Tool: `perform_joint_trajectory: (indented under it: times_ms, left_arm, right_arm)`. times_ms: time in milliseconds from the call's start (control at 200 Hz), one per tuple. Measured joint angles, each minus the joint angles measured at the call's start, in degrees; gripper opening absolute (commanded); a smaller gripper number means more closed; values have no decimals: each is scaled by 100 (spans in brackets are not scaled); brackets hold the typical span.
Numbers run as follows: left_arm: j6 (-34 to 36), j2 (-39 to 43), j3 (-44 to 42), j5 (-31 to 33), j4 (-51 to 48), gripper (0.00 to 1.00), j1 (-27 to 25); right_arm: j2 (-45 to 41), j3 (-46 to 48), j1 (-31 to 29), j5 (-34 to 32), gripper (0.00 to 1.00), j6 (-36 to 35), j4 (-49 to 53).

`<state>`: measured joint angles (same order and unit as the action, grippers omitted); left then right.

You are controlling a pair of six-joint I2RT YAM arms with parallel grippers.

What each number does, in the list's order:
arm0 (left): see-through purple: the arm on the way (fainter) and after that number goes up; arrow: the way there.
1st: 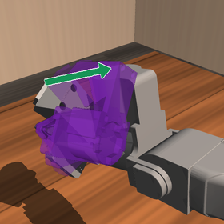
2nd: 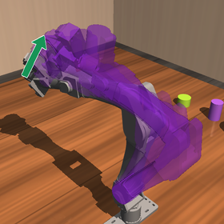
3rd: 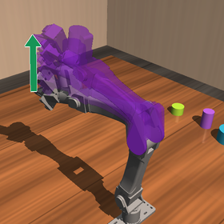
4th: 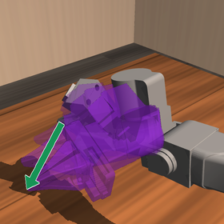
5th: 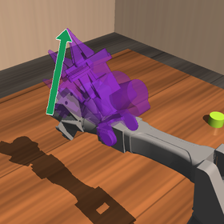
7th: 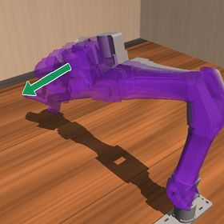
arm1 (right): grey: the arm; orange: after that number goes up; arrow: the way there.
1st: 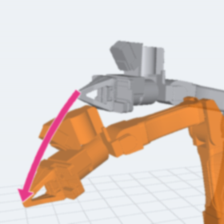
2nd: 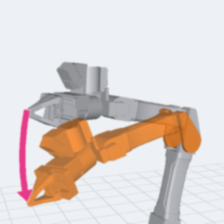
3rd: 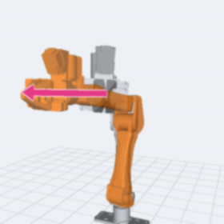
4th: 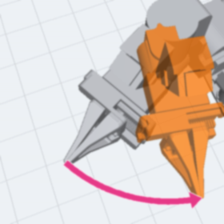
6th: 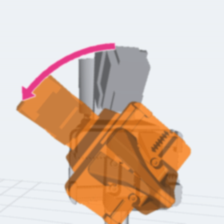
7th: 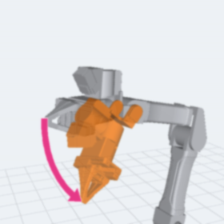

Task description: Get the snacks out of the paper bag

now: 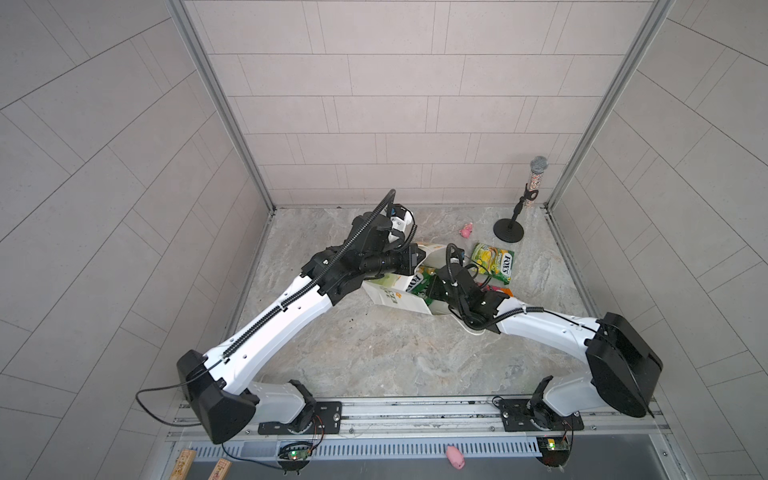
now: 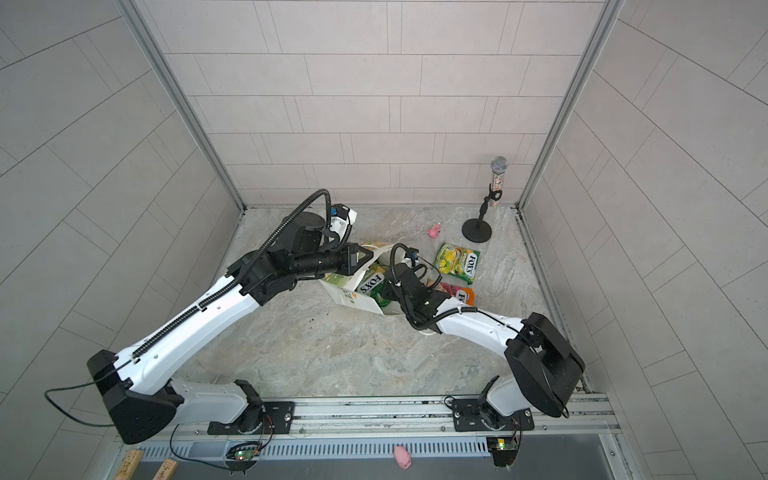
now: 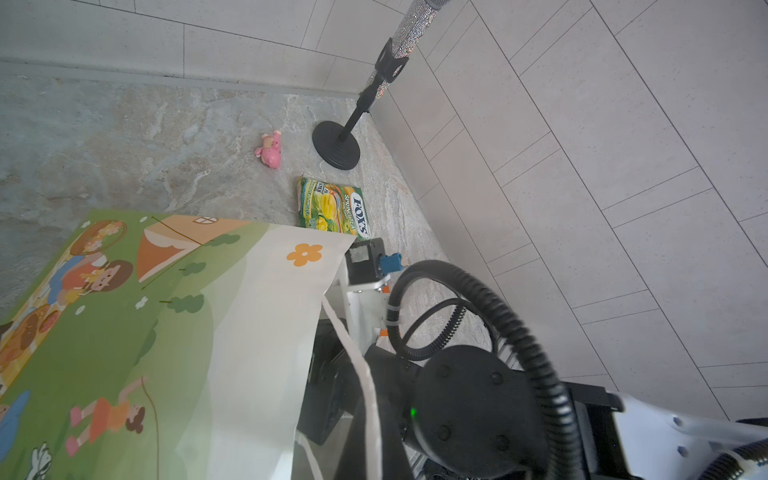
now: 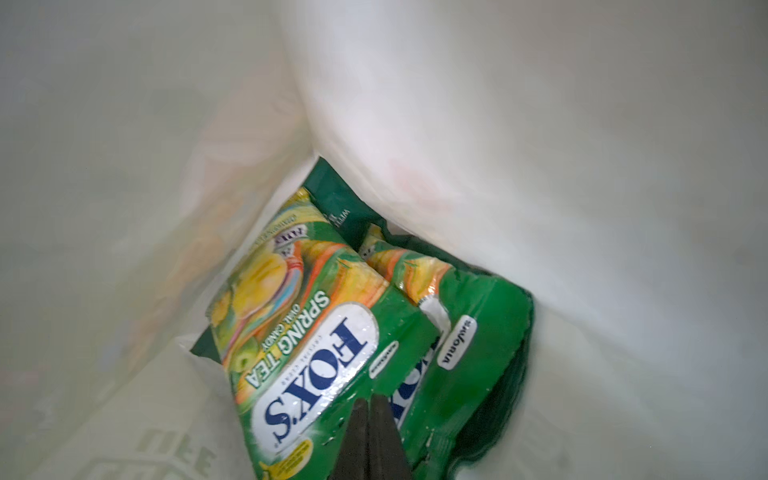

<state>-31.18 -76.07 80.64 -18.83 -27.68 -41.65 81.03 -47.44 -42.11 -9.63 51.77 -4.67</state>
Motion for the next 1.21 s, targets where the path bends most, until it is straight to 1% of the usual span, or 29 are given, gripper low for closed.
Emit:
perform_joint_trajectory:
  times_ms: [210, 380, 450, 575, 685, 840, 1031, 1206]
  left_arm:
    - [33, 2, 0, 4, 0, 0, 0]
    - [57, 2, 0, 22, -2, 0, 0]
    - [59, 2, 0, 31, -4, 0, 0]
    - [59, 2, 0, 68, -4, 0, 0]
    - [59, 2, 0, 85, -4, 0, 0]
    - [59, 2, 0, 81, -4, 0, 0]
    - [57, 2, 0, 76, -4, 0, 0]
    - [59, 2, 0, 66, -4, 0, 0]
  right_arm:
    - [-535, 120, 153, 131, 0, -103, -164]
    - [-680, 144, 295, 214, 0, -140, -4]
    - [-675, 140, 317, 251, 16, -157, 181]
    - [-619, 190, 317, 374, 22, -136, 376]
    - [-490, 332, 317, 472, 23, -111, 417]
    - [-168, 365, 317, 487, 32, -74, 503]
    - [140, 348, 319, 479, 35, 35, 540]
    - [247, 225, 352, 442, 35, 122, 533]
